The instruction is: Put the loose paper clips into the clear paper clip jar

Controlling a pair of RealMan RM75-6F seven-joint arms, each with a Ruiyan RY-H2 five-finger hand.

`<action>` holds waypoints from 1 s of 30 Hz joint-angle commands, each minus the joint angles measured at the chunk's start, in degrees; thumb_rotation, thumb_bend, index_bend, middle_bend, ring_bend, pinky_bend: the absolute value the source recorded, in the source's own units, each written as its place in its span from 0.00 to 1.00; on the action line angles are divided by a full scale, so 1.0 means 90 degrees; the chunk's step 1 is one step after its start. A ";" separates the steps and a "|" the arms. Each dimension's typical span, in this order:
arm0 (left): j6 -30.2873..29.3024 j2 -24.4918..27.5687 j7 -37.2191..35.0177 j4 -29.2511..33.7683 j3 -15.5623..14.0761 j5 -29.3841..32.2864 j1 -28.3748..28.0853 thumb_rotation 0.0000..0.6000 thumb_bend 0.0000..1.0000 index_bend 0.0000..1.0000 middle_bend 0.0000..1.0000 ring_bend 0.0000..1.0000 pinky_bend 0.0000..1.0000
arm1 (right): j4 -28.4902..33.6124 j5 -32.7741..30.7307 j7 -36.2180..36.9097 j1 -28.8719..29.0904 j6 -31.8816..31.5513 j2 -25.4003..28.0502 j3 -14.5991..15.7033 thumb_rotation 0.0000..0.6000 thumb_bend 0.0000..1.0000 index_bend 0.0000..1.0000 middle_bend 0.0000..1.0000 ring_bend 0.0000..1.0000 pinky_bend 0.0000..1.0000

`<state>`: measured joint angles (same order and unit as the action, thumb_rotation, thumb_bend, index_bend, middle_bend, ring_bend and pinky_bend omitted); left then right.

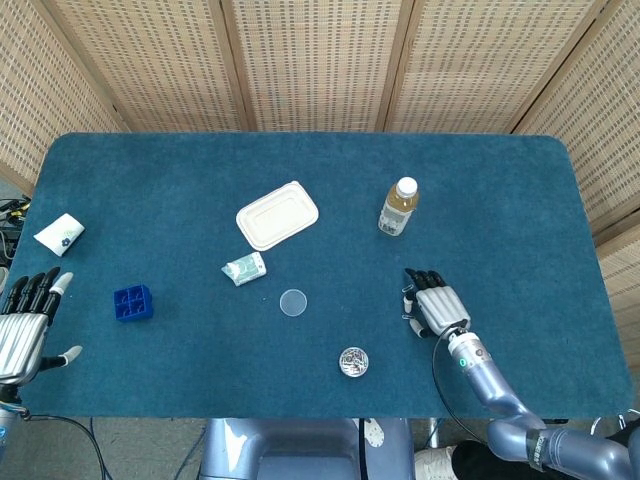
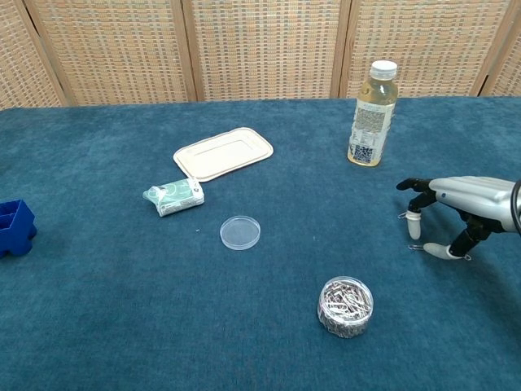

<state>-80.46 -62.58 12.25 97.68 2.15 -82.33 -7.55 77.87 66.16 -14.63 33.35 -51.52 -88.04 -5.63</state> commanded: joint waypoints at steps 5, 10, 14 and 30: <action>-0.0006 0.0004 -0.0013 0.0002 -0.0004 0.0005 -0.0001 1.00 0.00 0.00 0.00 0.00 0.00 | -0.0319 0.0089 0.0008 0.0018 -0.0027 -0.0172 0.0037 1.00 0.38 0.48 0.00 0.00 0.00; -0.0016 0.0014 -0.0035 0.0003 -0.0011 -0.0007 0.0001 1.00 0.00 0.00 0.00 0.00 0.00 | -0.0434 0.0162 0.0027 0.0016 -0.0024 -0.0241 0.0075 1.00 0.38 0.48 0.00 0.00 0.00; 0.0003 0.0017 -0.0045 0.0009 -0.0013 -0.0007 -0.0012 1.00 0.00 0.00 0.00 0.00 0.00 | -0.0484 0.0254 0.0017 0.0024 -0.0041 -0.0296 0.0109 1.00 0.38 0.49 0.00 0.00 0.00; 0.0020 0.0020 -0.0067 0.0006 -0.0022 0.0002 -0.0027 1.00 0.00 0.00 0.00 0.00 0.00 | -0.0643 0.0625 0.0146 0.0056 0.0004 -0.0370 0.0245 1.00 0.39 0.54 0.00 0.00 0.00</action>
<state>-80.28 -62.41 11.65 97.74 1.95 -82.32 -7.79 72.07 71.52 -13.52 33.77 -51.64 -91.45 -3.60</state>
